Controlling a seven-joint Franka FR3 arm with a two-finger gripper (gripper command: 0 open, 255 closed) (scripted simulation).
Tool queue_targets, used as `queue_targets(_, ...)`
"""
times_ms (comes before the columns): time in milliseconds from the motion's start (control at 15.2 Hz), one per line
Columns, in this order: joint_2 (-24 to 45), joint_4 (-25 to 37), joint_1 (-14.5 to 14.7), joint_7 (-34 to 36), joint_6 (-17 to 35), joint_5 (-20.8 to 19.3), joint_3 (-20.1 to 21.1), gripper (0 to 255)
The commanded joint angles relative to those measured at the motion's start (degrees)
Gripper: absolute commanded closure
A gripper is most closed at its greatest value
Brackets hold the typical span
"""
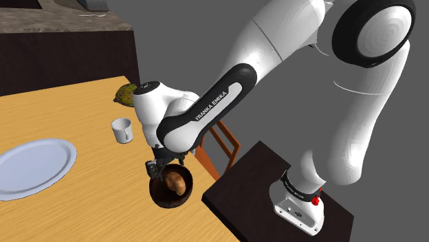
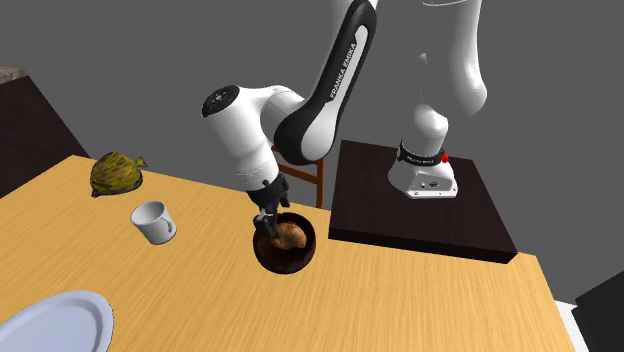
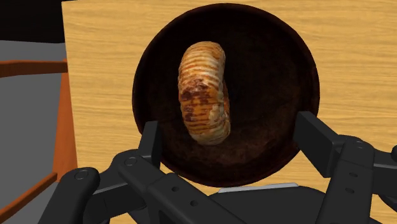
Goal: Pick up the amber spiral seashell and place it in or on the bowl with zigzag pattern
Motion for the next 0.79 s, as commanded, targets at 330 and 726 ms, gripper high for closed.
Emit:
queue_targets(330, -4.19, 3.30, -0.67, -1.57, -7.16, 2.20, 0.70, 0)
queue_targets(726, -4.19, 3.30, -0.66, -1.57, -7.16, 2.20, 0.69, 0)
